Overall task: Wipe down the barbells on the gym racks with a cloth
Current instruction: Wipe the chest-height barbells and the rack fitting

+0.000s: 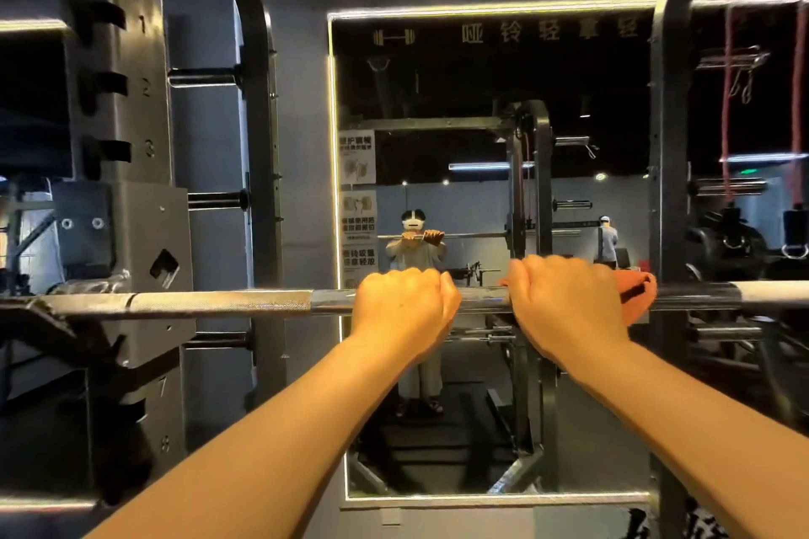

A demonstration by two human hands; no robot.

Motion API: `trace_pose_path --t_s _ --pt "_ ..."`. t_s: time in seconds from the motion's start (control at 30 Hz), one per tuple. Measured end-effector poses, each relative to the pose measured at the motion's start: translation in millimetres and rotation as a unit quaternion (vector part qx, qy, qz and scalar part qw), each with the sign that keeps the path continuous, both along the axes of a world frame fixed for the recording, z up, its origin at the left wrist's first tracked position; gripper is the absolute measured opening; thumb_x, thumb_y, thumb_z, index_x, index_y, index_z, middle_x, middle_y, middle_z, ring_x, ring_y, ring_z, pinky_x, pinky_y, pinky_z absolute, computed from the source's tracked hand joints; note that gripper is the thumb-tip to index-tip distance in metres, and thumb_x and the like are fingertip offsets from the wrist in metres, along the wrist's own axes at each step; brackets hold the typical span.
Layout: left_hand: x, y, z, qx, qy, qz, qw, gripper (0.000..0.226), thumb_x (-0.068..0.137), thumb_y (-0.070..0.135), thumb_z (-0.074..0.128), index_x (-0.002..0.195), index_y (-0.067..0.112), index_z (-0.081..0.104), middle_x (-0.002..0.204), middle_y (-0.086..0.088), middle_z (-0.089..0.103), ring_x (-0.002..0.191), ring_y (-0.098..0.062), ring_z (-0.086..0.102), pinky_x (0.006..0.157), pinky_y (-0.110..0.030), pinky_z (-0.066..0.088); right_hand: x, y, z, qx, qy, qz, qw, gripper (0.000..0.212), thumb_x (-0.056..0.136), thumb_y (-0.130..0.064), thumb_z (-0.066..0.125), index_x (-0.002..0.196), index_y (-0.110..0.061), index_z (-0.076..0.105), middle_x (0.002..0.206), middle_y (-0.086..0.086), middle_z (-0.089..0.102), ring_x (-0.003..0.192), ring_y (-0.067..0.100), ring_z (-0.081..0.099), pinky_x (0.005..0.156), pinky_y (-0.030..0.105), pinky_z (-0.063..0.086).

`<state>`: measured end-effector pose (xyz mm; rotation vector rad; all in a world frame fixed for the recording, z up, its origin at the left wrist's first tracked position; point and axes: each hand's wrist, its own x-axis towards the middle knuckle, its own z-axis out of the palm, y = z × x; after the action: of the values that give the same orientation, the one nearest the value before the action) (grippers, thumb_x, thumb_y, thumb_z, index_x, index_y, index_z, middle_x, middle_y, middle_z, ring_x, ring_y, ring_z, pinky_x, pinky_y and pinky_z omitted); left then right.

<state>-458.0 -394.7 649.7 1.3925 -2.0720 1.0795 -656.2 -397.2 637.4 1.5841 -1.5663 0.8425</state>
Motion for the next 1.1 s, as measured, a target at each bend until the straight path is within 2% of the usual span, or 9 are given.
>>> trace_pose_path --t_s 0.17,0.3,0.43,0.53,0.67,0.8,0.93,1.03,1.1 --pt "2 -2 0 -0.004 0.016 -0.003 1.000 0.040 0.110 0.041 0.023 0.106 0.019 0.057 0.084 0.002 0.055 0.076 -0.020 0.063 0.068 -0.036 0.053 40 4 -13 0.025 0.025 0.108 0.994 0.052 0.103 -0.052 0.012 0.113 -0.029 0.058 0.103 -0.007 0.060 0.098 0.019 0.056 0.091 0.041 0.043" --pt "7 3 1 -0.002 -0.039 -0.010 0.999 0.027 0.108 0.037 0.039 0.123 0.018 0.051 0.098 -0.001 0.063 0.084 -0.022 0.066 0.071 -0.040 0.059 9 6 -3 0.053 0.104 0.143 0.983 0.046 0.105 -0.056 0.020 0.115 -0.030 0.057 0.100 -0.010 0.063 0.089 0.013 0.060 0.079 0.033 0.049" --pt "8 7 7 0.036 -0.049 -0.013 0.998 0.030 0.108 0.037 0.035 0.124 0.015 0.048 0.100 -0.002 0.059 0.088 -0.025 0.064 0.074 -0.044 0.059 -11 8 10 0.073 0.051 0.104 0.991 0.042 0.104 -0.052 0.018 0.090 -0.030 0.051 0.076 -0.011 0.056 0.067 0.011 0.057 0.066 0.036 0.053" --pt "7 6 7 0.039 -0.032 -0.016 0.999 0.032 0.108 0.038 0.031 0.120 0.015 0.051 0.092 -0.001 0.055 0.083 -0.023 0.063 0.072 -0.044 0.059 13 6 11 0.069 0.044 0.080 0.993 0.035 0.107 -0.036 0.030 0.090 -0.019 0.055 0.079 -0.003 0.060 0.074 0.024 0.061 0.075 0.040 0.050" --pt "6 3 7 0.057 0.021 -0.009 0.998 0.041 0.109 0.043 0.023 0.117 0.018 0.055 0.091 0.000 0.059 0.082 -0.022 0.063 0.074 -0.041 0.056 30 6 6 0.095 0.029 0.184 0.978 0.035 0.106 -0.046 0.028 0.100 -0.028 0.058 0.086 -0.011 0.059 0.080 0.011 0.057 0.084 0.040 0.048" --pt "5 2 7 0.078 0.028 -0.002 0.997 0.040 0.108 0.044 0.022 0.111 0.019 0.054 0.092 -0.001 0.063 0.081 -0.023 0.063 0.077 -0.043 0.057 7 24 17 0.187 0.025 0.243 0.951 0.038 0.106 -0.054 0.030 0.125 -0.034 0.056 0.111 -0.011 0.065 0.100 0.009 0.061 0.093 0.038 0.050" --pt "2 2 7 0.092 0.063 -0.004 0.994 0.039 0.107 0.042 0.023 0.110 0.019 0.054 0.091 -0.001 0.065 0.077 -0.023 0.063 0.078 -0.042 0.055 -2 26 36 0.235 -0.047 0.191 0.952 0.048 0.103 -0.061 0.017 0.102 -0.034 0.056 0.094 -0.009 0.064 0.090 0.012 0.063 0.087 0.043 0.053" --pt "0 4 12 0.154 0.108 -0.008 0.982 0.038 0.107 0.040 0.023 0.122 0.018 0.050 0.102 -0.006 0.068 0.087 -0.026 0.063 0.082 -0.043 0.050 9 21 37 0.246 0.016 0.090 0.965 0.069 0.102 -0.064 0.004 0.106 -0.029 0.063 0.093 -0.003 0.069 0.092 0.017 0.066 0.088 0.042 0.055" --pt "-6 6 18 0.172 0.147 -0.033 0.974 0.035 0.108 0.039 0.023 0.127 0.018 0.043 0.106 -0.009 0.068 0.090 -0.029 0.063 0.082 -0.045 0.047 14 16 35 0.247 0.013 0.081 0.966 0.074 0.100 -0.066 0.000 0.111 -0.030 0.065 0.098 0.000 0.070 0.094 0.018 0.066 0.088 0.042 0.054"
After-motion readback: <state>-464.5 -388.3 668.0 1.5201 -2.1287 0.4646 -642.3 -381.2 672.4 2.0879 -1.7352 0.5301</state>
